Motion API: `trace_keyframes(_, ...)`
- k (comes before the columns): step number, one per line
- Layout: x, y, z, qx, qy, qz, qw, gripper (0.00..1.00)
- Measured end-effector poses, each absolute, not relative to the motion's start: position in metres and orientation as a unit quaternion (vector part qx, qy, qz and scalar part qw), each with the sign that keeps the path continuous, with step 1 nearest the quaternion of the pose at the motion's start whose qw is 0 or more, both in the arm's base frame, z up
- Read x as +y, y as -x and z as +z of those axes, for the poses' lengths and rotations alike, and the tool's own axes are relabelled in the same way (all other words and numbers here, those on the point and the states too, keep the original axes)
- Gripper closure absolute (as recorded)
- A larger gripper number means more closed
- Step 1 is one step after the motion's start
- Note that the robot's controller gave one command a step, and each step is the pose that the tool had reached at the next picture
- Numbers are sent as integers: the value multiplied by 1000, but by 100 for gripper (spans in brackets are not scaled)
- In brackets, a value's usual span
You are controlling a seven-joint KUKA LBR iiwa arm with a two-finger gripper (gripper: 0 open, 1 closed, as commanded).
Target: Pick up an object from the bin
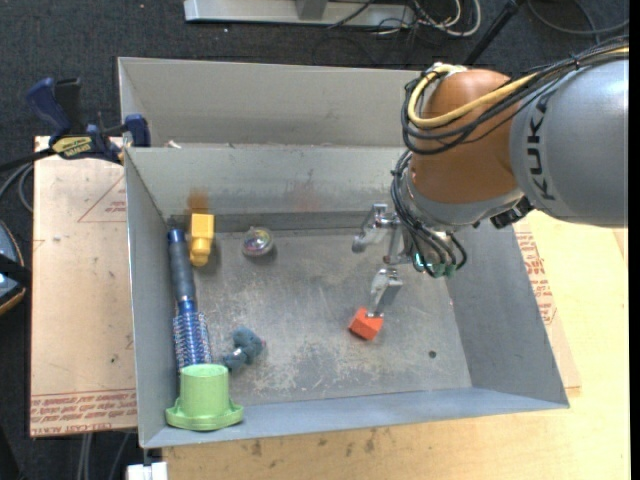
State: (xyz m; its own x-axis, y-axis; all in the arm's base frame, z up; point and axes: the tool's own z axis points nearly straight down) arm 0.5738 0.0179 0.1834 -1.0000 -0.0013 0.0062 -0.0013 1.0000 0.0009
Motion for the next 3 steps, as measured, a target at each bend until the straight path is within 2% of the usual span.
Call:
trace_keyframes(1, 47, -513, 123, -1000, -1, -1, 6, 0)
trace_keyframes(2, -5, -559, 111, -986, -165, 1, -2, 0)
trace_keyframes(3, 2, -563, 74, -984, -180, 0, -3, 0)
